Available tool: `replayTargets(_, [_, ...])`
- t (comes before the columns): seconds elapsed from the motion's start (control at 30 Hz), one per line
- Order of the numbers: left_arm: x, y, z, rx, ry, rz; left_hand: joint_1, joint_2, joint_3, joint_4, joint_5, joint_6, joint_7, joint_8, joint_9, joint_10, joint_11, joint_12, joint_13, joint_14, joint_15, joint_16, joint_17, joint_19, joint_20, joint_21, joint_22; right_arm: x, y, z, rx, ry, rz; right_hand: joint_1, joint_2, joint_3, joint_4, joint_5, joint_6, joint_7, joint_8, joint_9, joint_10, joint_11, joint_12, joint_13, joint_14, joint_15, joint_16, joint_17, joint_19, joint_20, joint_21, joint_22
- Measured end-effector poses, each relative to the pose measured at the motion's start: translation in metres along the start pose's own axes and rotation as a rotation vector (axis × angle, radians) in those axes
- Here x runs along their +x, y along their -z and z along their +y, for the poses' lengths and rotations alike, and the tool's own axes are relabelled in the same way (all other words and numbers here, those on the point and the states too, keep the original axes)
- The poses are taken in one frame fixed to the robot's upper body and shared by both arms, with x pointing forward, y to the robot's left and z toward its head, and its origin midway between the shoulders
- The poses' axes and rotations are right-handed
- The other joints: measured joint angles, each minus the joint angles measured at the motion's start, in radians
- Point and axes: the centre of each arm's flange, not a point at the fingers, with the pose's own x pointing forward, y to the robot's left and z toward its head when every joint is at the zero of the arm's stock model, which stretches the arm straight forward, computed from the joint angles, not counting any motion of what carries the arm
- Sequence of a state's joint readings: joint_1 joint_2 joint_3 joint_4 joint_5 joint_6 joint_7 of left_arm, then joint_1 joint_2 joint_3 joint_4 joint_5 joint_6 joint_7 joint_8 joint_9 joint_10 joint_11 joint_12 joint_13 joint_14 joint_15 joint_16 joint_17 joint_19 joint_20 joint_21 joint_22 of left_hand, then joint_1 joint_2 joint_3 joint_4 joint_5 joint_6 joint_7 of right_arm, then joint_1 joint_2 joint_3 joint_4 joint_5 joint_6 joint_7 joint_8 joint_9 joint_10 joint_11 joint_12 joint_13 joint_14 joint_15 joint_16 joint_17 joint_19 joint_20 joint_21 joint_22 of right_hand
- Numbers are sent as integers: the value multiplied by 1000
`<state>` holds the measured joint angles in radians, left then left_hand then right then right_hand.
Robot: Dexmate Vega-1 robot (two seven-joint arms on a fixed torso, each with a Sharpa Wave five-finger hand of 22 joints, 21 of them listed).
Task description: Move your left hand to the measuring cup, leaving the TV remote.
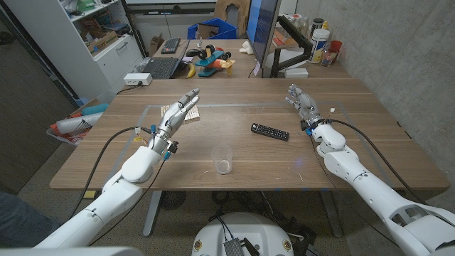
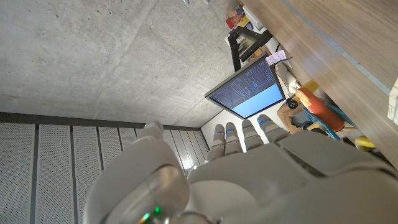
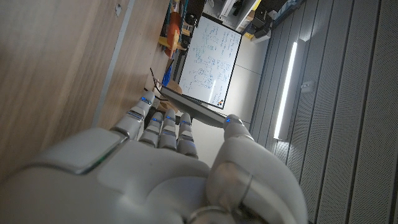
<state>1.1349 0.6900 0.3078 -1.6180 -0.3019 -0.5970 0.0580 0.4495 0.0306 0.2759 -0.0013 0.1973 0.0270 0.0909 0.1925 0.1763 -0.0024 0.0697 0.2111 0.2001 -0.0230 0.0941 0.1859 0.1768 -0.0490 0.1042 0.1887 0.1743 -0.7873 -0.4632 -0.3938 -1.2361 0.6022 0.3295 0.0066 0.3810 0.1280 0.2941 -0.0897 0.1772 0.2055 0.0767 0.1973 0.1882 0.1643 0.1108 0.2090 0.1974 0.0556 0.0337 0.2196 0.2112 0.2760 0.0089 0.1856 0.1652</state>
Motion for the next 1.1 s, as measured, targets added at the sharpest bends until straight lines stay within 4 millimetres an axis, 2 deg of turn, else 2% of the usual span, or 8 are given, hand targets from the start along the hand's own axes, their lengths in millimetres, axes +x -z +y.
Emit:
replayTargets(0.5, [-8, -9, -12, 14, 43, -23, 10, 0, 5, -11, -6, 8, -7, 0, 3, 4, -4, 0, 0, 0, 0, 0, 0, -4, 3, 0, 0, 3, 2, 1, 10, -2, -6, 0, 0, 0, 0, 0, 0, 0, 0, 0, 0, 0, 0, 0, 0, 0, 0, 0, 0, 0, 0, 0])
replayTargets(1.1, [-16, -17, -22, 71, 77, -40, 19, 3, 4, -19, -6, 13, -2, 0, 3, 4, -4, 0, 0, 5, -6, 0, 0, -9, 9, 0, 0, 2, -5, -3, 11, 9, -24, 0, 0, -4, -4, 0, 0, 0, 0, 0, 0, 0, 0, 0, 4, 4, 0, 0, 0, 0, 0, 0])
